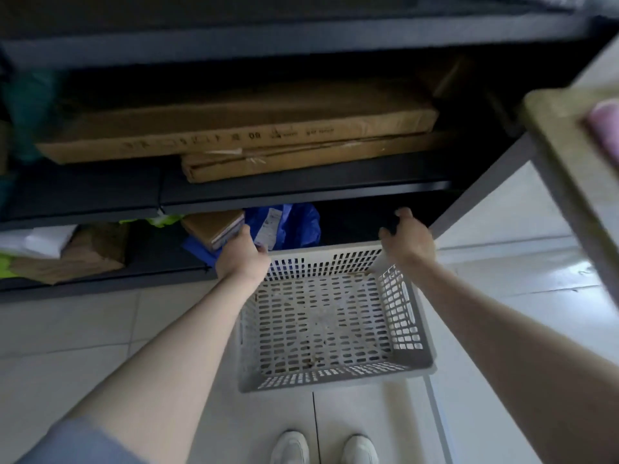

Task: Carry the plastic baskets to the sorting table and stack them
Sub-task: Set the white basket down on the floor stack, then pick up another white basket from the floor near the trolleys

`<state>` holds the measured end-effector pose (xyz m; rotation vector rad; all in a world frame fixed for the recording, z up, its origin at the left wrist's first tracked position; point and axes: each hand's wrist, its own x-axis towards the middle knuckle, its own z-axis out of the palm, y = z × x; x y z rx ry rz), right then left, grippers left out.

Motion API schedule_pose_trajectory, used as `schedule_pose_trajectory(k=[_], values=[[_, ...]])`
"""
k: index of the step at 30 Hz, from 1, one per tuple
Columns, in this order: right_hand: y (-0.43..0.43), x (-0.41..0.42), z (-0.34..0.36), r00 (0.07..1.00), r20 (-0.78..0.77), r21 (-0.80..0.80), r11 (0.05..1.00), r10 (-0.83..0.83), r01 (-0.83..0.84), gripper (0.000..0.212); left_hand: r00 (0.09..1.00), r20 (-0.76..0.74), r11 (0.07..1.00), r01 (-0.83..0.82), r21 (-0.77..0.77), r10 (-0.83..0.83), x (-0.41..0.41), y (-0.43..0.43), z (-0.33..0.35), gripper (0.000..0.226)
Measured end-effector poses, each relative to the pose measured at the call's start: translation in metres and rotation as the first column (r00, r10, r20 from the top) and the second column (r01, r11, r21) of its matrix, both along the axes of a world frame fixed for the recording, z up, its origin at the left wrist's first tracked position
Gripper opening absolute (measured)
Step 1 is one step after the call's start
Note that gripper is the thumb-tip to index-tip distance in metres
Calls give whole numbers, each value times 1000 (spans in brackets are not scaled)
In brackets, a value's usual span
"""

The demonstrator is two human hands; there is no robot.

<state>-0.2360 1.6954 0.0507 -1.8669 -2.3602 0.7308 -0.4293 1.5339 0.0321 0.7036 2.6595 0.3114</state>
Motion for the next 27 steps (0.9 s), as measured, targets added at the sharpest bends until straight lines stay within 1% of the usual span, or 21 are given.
schedule_pose_trajectory(k=[4, 8, 11, 13, 18, 22, 25, 27], values=[[-19, -8, 118, 996, -80, 56, 997, 48, -44, 44, 999, -22, 992, 39, 122, -37, 9, -14, 112, 49], [-52, -8, 228, 985, -145, 83, 994, 88, -76, 50, 997, -36, 980, 69, 188, -64, 16, -40, 219, 56], [-81, -6, 296, 971, -183, 127, 983, 151, -129, 47, 998, -28, 967, 63, 246, -58, 20, -68, 293, 58], [-98, -6, 336, 960, -197, 153, 974, 197, -169, 50, 999, -36, 956, 48, 289, -39, 21, -92, 338, 60], [-141, -6, 425, 920, -264, 214, 947, 290, -238, 53, 993, -106, 933, -11, 359, 53, 17, -169, 432, 61], [-189, -17, 473, 872, -283, 248, 908, 400, -337, 53, 973, -145, 911, -109, 397, 179, 17, -255, 483, 63], [-243, -30, 499, 816, -323, 255, 875, 479, -413, 59, 949, -146, 891, -198, 408, 278, 21, -329, 511, 65], [-283, -46, 515, 759, -357, 287, 837, 545, -466, 57, 929, -150, 872, -250, 421, 338, 20, -380, 528, 64]])
